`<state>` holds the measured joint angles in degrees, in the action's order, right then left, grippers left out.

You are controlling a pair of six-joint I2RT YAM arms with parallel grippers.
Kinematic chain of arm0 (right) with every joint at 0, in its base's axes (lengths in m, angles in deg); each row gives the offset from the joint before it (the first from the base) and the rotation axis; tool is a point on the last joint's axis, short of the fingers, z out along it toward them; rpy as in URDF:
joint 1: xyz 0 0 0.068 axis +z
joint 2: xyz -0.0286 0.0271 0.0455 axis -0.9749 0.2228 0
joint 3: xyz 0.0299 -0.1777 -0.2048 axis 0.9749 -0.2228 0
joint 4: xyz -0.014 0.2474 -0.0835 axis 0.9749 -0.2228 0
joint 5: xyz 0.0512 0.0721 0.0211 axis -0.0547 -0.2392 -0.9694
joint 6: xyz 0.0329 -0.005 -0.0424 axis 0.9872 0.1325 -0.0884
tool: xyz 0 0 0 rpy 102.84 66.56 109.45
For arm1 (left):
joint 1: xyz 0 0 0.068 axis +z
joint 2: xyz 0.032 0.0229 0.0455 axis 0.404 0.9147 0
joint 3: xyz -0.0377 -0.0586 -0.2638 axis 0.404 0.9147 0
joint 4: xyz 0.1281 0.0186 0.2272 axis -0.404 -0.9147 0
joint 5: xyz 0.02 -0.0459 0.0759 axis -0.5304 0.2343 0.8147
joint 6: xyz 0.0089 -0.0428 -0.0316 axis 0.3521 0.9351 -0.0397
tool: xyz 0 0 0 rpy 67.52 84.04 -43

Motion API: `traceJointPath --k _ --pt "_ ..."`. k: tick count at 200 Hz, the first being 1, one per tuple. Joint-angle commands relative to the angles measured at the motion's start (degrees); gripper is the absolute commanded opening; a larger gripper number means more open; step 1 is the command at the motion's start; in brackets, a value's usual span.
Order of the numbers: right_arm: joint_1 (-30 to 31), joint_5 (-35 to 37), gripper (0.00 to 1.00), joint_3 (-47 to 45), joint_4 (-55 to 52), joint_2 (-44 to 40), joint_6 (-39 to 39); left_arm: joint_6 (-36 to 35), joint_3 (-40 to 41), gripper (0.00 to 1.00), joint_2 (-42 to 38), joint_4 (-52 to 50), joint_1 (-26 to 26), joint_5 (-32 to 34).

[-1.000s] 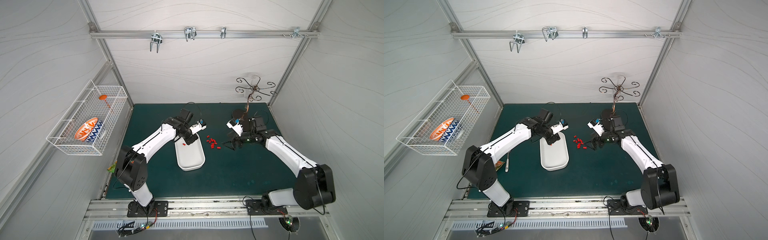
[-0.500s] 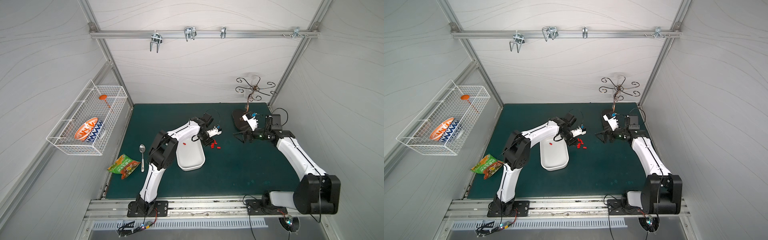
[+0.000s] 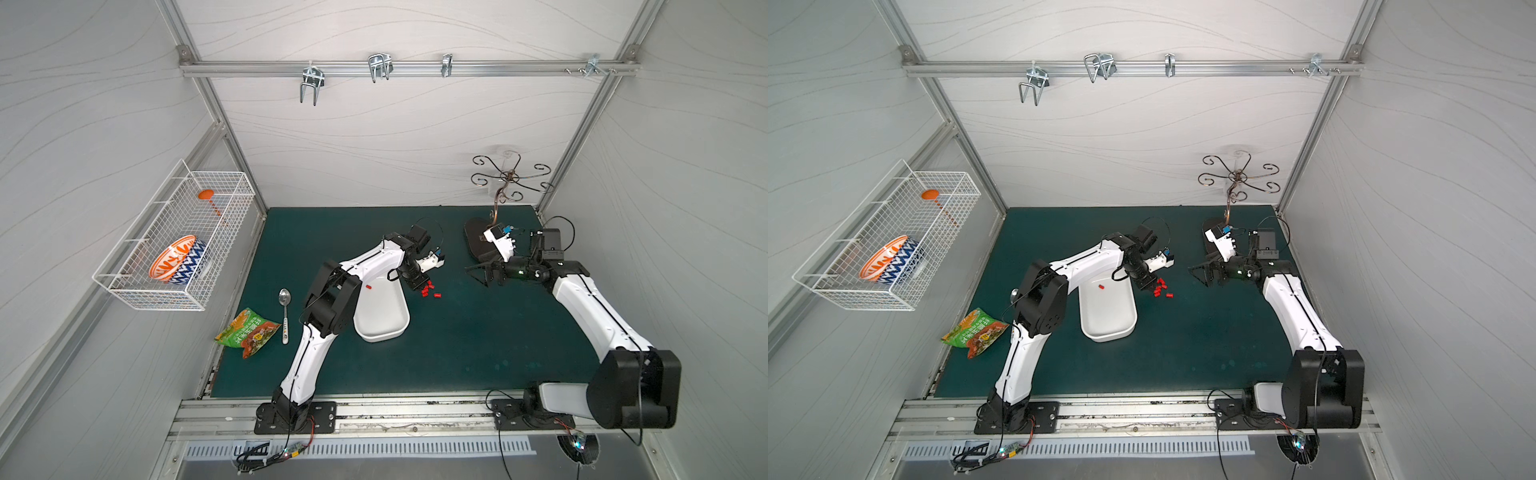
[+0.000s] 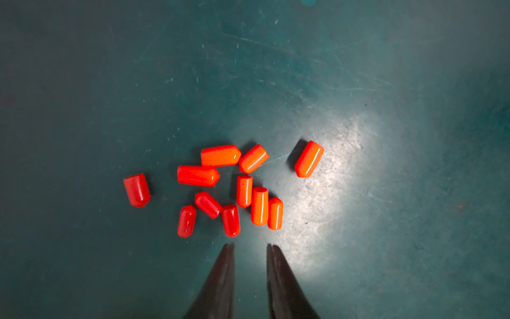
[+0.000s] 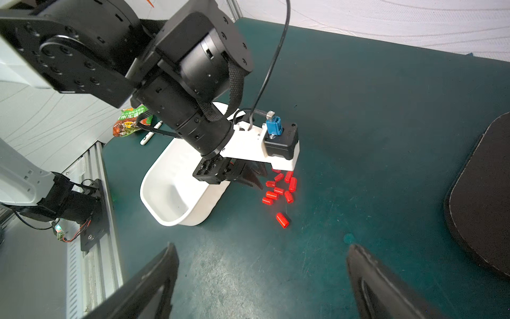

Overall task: Take the screw protection sleeves out of the storage box
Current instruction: Place the screw protection sleeve at the center of the board, then pick up the screw protection sleeve from the storage box.

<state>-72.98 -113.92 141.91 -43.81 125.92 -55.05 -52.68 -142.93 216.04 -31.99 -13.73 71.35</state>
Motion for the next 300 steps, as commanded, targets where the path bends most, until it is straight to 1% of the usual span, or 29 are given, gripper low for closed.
traceJointPath --k 1,23,34,39,63,77,98,122,144,162,187,215,228,246,267,273,287,300 --pt "0.3 -1.0 0.98 0.5 -0.6 0.1 0.2 -0.2 -2.3 0.28 -2.7 -0.5 -0.3 0.4" --pt "0.3 -0.6 0.98 0.6 -0.9 -0.1 -0.4 -1.5 -1.3 0.3 -5.8 -2.2 -0.2 -0.5" --pt "0.3 -0.3 0.98 0.7 -1.1 0.0 -0.7 -2.7 -0.3 0.33 -8.8 -2.7 -0.2 -1.2" --pt "0.4 -0.3 0.98 0.8 -1.3 0.1 -0.8 -3.3 2.1 0.34 -10.3 -2.9 -0.2 -1.5" --pt "1.7 -0.5 0.98 0.8 -1.8 -0.3 -2.0 -6.9 7.7 0.38 -17.6 -4.2 0.3 -2.0" --pt "4.3 0.3 0.99 0.8 -2.3 -0.9 -3.5 -8.4 11.0 0.39 -21.4 -5.2 1.2 -1.3" --pt "9.2 1.2 0.99 1.6 -3.3 -0.9 -6.0 -10.3 16.8 0.4 -26.4 -5.3 4.0 -0.8" --pt "13.4 -0.2 0.99 6.3 -7.7 3.3 -9.1 -13.0 23.1 0.41 -31.1 -3.3 7.7 0.3" --pt "17.3 1.9 0.99 10.7 -10.6 7.3 -11.6 -14.7 28.1 0.43 -34.2 -0.3 11.0 1.2" --pt "20.1 2.8 0.99 12.6 -10.2 9.9 -11.5 -16.2 31.7 0.46 -36.2 1.9 13.7 1.2" --pt "22.0 1.5 0.99 10.7 -5.1 11.6 -8.7 -18.2 34.9 0.54 -37.7 3.5 15.7 1.5" --pt "22.2 2.3 0.99 8.8 -3.8 11.8 -9.2 -21.9 35.4 0.6 -38.0 2.1 15.7 1.9" --pt "22.2 1.9 0.99 7.8 -3.8 11.2 -9.1 -23.9 35.6 0.6 -38.0 2.3 15.7 2.0" --pt "22.2 2.4 0.99 6.8 -2.8 10.3 -8.7 -28.6 35.5 0.58 -37.3 2.7 15.7 2.1" --pt "22.2 3.0 0.99 6.9 -2.9 9.9 -8.6 -36.1 32.9 0.54 -35.4 -0.5 15.7 0.6" --pt "22.2 3.2 0.99 6.8 -2.7 9.7 -8.6 -40.1 31.9 0.54 -34.9 -1.9 15.7 -0.1" --pt "21.6 3.3 0.99 6.0 -2.2 8.9 -8.7 -45.1 30.1 0.53 -33.6 -3.0 15.7 -1.5" --pt "20.3 2.8 0.99 5.6 -1.8 8.3 -8.5 -50.3 29.0 0.51 -31.8 -3.5 15.7 -1.1"
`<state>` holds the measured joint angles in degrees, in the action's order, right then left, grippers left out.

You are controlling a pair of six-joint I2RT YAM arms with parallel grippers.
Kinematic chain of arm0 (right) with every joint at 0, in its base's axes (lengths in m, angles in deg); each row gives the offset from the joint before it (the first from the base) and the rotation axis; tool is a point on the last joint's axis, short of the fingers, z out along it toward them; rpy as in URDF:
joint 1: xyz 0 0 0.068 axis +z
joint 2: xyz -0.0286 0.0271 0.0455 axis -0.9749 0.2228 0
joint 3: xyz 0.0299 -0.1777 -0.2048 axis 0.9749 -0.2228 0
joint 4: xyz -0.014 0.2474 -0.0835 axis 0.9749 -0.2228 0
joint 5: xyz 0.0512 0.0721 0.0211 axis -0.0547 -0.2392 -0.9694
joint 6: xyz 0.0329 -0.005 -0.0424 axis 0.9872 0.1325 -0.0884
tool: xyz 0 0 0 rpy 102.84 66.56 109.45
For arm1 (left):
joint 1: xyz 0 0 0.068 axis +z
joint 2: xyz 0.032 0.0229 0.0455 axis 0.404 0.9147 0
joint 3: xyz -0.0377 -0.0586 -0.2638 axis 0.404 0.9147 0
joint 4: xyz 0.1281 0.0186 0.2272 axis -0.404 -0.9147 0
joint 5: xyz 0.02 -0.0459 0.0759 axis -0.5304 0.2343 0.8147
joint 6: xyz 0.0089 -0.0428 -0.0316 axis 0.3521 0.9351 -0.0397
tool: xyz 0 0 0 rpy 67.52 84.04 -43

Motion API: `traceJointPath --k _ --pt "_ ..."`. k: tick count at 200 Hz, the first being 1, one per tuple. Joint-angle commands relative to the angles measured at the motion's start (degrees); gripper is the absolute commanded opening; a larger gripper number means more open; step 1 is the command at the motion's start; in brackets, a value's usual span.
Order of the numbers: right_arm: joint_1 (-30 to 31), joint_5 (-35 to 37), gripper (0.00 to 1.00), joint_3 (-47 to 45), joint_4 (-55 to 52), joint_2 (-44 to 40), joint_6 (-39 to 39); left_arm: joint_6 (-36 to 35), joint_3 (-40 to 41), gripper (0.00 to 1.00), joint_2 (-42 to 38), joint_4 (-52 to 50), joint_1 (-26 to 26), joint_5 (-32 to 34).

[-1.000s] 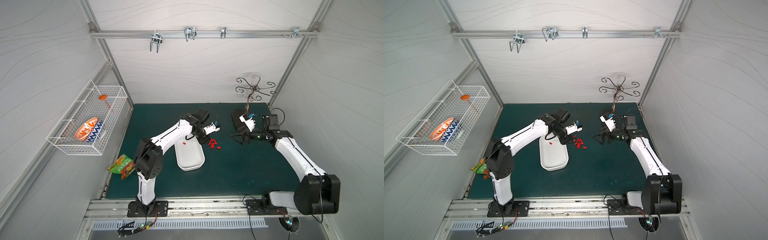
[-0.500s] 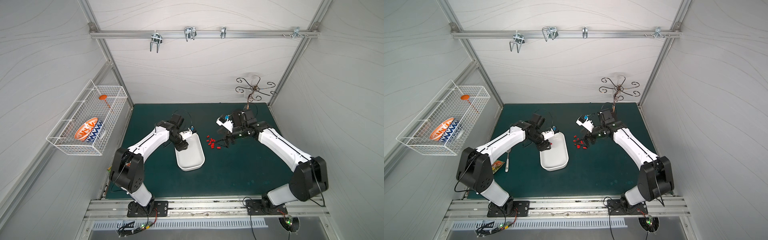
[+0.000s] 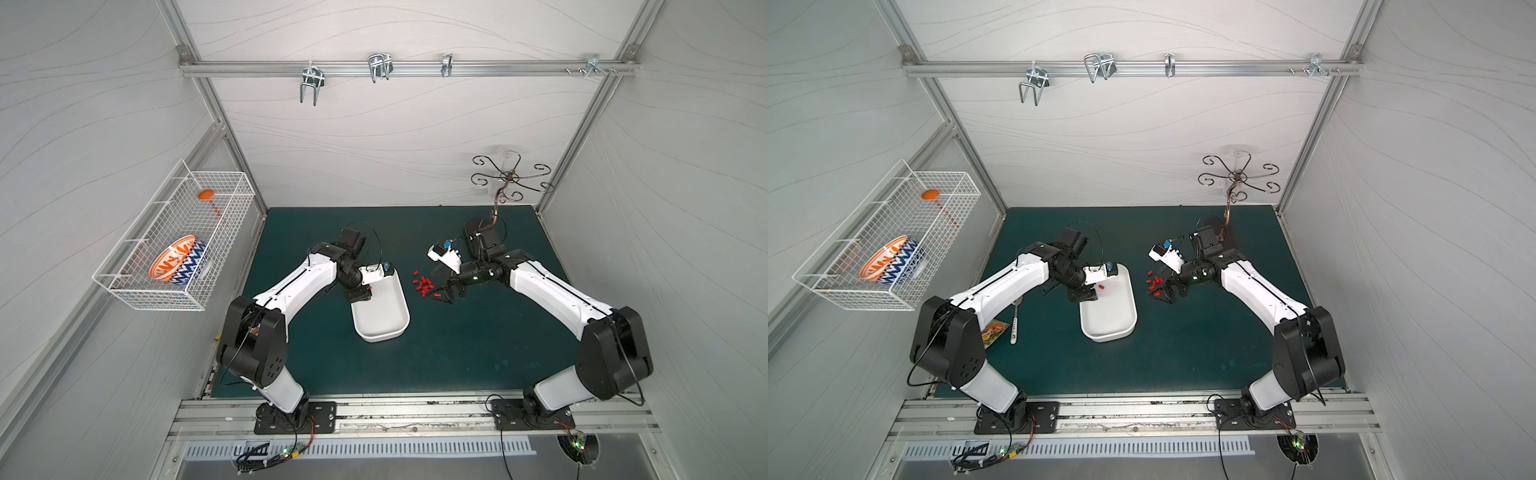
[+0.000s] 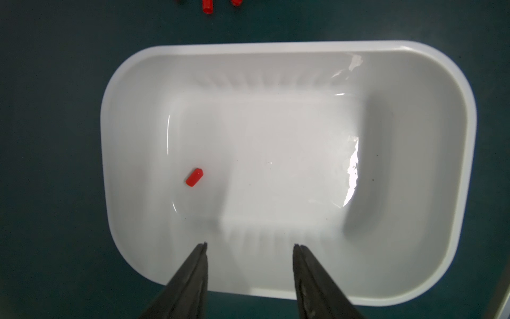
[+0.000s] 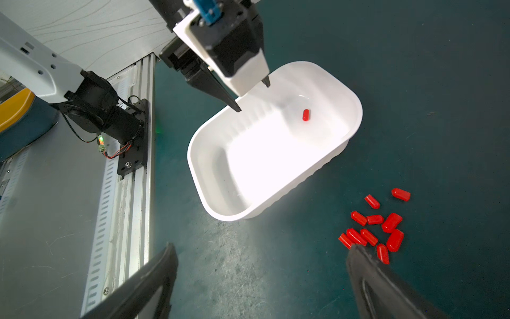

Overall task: Take the screw protection sleeves out of the storage box
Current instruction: Pick up the screw protection sleeve from the storage box.

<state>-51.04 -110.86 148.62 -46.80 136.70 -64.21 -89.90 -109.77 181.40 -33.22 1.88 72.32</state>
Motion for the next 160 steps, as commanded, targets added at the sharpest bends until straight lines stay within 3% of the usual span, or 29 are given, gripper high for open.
traceJointPath --k 1,67,135,160 --pt "-1.7 -0.3 0.99 -1.1 1.2 -2.5 0.7 -13.4 -4.3 0.51 3.0 -2.3 0.1 -2.0" --pt "-9.3 -4.5 0.99 -1.9 2.1 -4.3 3.1 -24.3 -10.7 0.48 15.7 0.2 0.1 6.0" --pt "-9.8 -5.1 0.99 -1.8 1.9 -3.6 3.2 -27.5 -13.3 0.47 23.3 2.3 0.1 9.4" --pt "-10.0 -4.9 0.99 -1.8 1.7 -4.0 3.0 -27.6 -12.6 0.42 24.1 4.3 0.1 9.8"
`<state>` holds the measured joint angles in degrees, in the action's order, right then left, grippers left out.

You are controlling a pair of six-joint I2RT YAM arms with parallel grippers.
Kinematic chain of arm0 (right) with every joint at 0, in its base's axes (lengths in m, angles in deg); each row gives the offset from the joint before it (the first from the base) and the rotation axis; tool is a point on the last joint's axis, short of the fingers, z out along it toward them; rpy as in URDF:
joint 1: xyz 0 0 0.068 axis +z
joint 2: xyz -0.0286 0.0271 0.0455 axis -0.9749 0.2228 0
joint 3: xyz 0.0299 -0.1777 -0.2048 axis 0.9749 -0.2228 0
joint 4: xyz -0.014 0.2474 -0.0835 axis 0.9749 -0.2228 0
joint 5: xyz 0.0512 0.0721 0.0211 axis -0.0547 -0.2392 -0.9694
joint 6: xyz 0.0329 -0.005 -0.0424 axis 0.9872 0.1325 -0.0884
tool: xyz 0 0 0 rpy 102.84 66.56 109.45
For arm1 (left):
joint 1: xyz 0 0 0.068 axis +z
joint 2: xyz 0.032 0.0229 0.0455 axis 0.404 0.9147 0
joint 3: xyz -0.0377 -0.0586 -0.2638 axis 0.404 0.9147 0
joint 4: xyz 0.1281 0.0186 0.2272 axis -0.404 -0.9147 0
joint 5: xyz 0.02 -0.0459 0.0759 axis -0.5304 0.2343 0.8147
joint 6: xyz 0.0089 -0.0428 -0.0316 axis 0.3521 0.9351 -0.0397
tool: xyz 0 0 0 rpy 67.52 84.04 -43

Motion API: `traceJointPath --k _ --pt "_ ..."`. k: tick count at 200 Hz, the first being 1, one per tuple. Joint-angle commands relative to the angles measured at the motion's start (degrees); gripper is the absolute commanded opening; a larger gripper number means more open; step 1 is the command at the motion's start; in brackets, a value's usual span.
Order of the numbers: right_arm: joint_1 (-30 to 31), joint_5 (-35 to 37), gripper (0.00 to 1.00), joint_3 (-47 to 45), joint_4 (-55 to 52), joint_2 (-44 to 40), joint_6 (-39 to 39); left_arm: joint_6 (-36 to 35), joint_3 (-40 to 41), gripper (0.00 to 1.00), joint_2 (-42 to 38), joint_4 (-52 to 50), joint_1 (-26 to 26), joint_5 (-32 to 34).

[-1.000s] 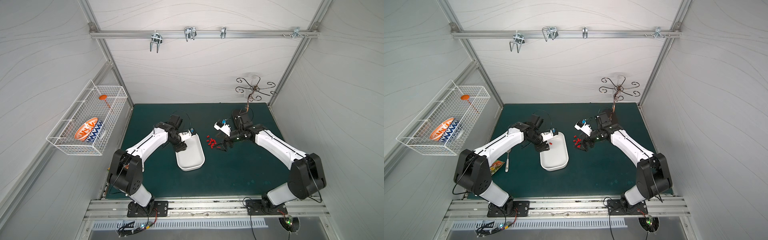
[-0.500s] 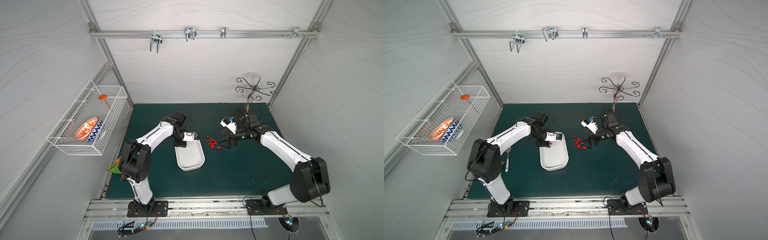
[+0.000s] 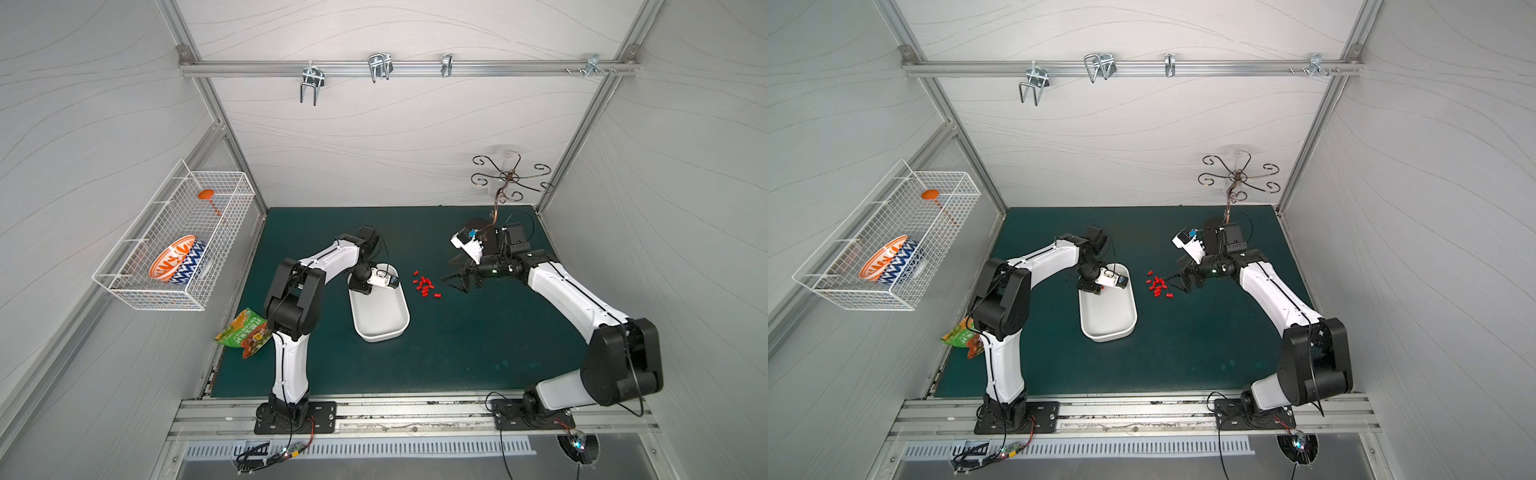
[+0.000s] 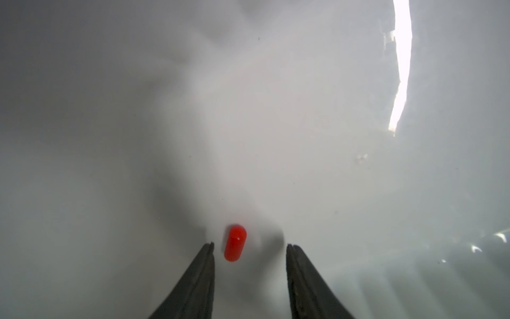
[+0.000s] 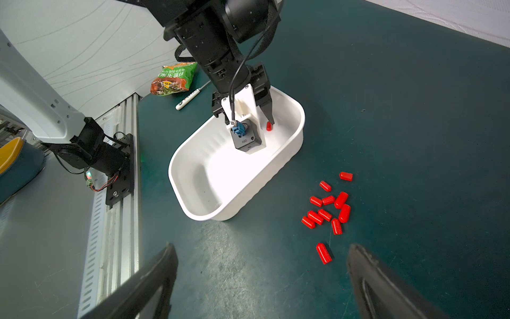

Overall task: Take the screw protection sleeves out of the storage box
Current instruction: Pick up the screw protection sleeve from the storage box, then place the screw protection sleeve at the center of the board.

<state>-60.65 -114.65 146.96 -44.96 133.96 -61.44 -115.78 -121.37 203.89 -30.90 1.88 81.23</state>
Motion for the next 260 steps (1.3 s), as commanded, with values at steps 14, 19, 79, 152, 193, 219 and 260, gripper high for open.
traceJointPath --k 14,19,79,152,193,219,260 --pt "-0.6 -1.1 0.99 -0.2 -0.2 -1.4 0.2 -1.6 -0.9 0.38 2.1 2.1 0.1 1.3" --pt "-0.6 -1.1 0.99 -0.2 -0.2 -1.4 0.2 -1.5 -0.8 0.36 2.2 2.1 0.0 1.6" --pt "-1.3 -0.6 0.99 -0.3 -0.1 -2.5 0.2 0.4 3.4 0.07 -1.2 2.1 -0.1 2.4" --pt "-4.3 -1.3 0.99 -0.9 0.6 -4.5 1.1 20.0 2.7 0.0 -17.3 -3.3 -0.4 -16.6" --pt "-6.2 -1.4 0.99 -1.0 0.8 -4.3 1.2 25.8 -0.3 0.0 -16.1 -3.1 -7.6 -24.2" --pt "-8.8 -1.2 0.99 -1.1 1.0 -4.8 1.3 28.3 -9.3 0.0 -6.7 -3.5 -11.4 -22.3" --pt "-13.9 -3.3 0.99 -1.8 2.3 -6.3 3.1 31.4 -24.3 0.01 9.6 -2.9 -12.4 -17.6"
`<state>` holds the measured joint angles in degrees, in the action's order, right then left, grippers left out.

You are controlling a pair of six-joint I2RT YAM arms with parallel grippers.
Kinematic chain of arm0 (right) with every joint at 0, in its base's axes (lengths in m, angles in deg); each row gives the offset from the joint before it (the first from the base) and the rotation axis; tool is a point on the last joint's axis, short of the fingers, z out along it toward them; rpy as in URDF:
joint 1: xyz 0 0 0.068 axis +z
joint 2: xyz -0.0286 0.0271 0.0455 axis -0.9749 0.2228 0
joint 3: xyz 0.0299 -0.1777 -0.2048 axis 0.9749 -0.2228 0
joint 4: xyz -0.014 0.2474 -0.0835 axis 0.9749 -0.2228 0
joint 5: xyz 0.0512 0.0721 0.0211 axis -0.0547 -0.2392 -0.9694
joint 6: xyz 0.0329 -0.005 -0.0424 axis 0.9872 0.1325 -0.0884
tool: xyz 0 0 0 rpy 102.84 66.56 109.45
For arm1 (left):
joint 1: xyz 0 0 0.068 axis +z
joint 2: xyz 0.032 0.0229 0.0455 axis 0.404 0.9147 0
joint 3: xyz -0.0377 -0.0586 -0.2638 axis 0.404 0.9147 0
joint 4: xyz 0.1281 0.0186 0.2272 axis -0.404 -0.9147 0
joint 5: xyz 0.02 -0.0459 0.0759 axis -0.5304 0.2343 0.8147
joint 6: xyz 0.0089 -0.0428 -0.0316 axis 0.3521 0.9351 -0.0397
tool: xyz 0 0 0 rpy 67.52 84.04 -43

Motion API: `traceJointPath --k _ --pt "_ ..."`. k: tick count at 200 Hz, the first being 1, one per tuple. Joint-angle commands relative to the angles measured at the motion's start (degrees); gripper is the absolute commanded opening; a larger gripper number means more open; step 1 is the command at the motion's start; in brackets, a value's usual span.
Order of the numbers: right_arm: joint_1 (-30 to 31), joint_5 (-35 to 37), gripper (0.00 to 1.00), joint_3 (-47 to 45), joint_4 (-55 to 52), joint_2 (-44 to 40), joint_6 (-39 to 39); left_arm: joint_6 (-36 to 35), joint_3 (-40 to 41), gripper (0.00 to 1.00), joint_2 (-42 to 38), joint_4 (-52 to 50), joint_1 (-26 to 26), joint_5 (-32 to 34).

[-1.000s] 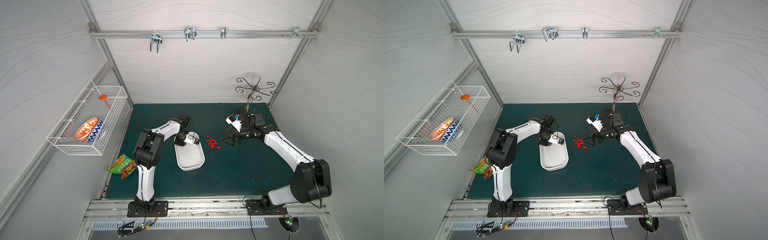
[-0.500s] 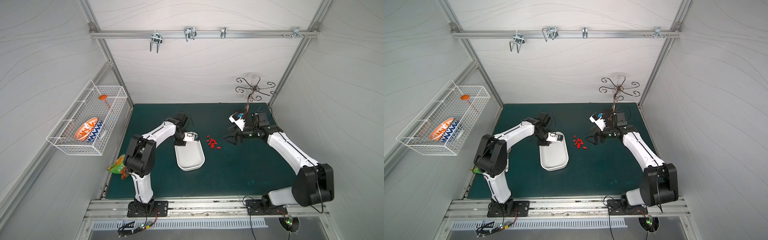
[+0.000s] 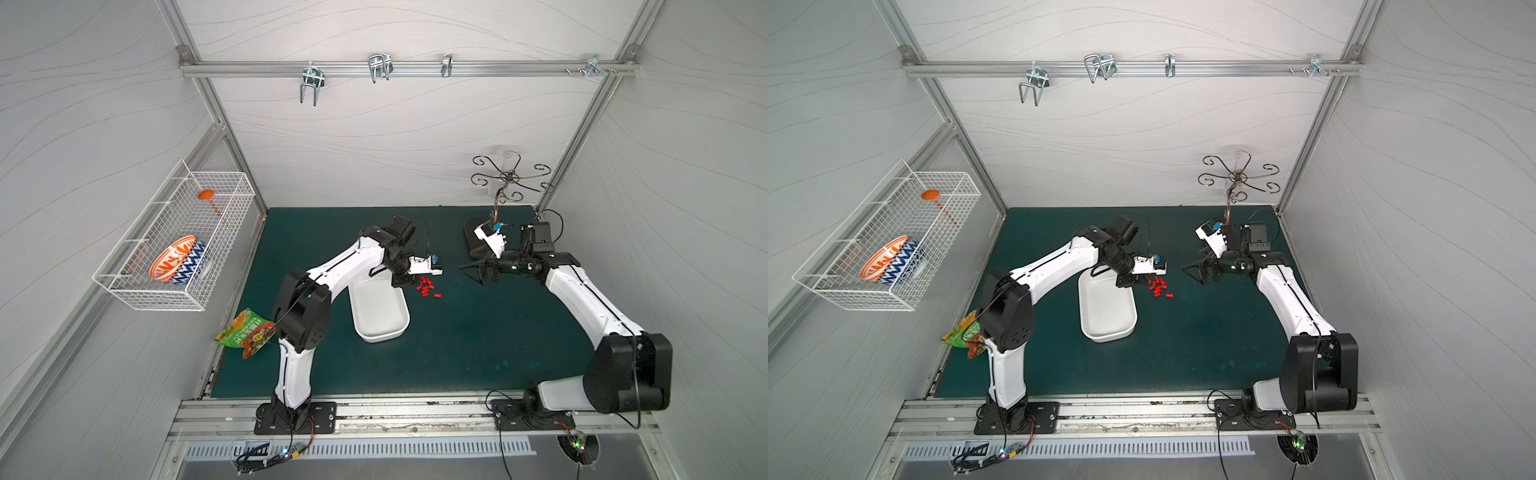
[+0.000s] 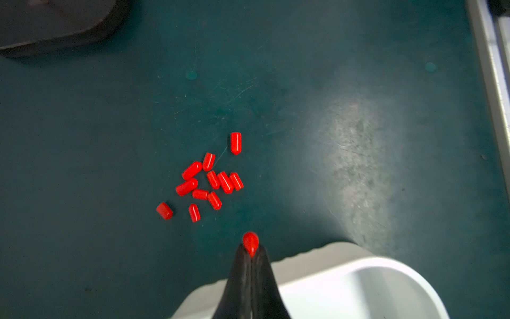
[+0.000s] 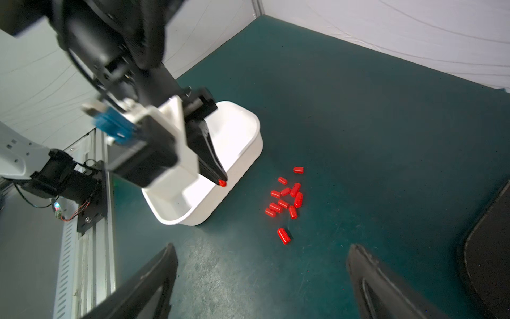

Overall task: Take the screw protection sleeves out of the storage box
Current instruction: Place the screw protection sleeve at the center of the board.

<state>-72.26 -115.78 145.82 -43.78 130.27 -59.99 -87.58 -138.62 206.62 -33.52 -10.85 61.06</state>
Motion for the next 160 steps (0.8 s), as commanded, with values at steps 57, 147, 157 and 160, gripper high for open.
traceJointPath --k 57,147,157,160 --pt "-2.8 -2.8 0.99 -0.8 1.2 -2.2 1.8 2.4 -13.4 0.1 15.6 2.4 0.0 11.6" --pt "-2.3 -3.7 0.99 -0.6 1.0 -1.9 2.0 6.6 -10.9 0.32 10.4 3.9 0.0 12.7" --pt "-2.3 -3.6 0.99 -0.6 1.0 -2.1 2.0 6.8 -10.7 0.32 9.7 3.7 0.0 12.8" --pt "-2.2 -3.6 0.99 -0.6 1.1 -2.1 2.0 6.8 -10.6 0.32 9.4 3.7 0.0 12.9"
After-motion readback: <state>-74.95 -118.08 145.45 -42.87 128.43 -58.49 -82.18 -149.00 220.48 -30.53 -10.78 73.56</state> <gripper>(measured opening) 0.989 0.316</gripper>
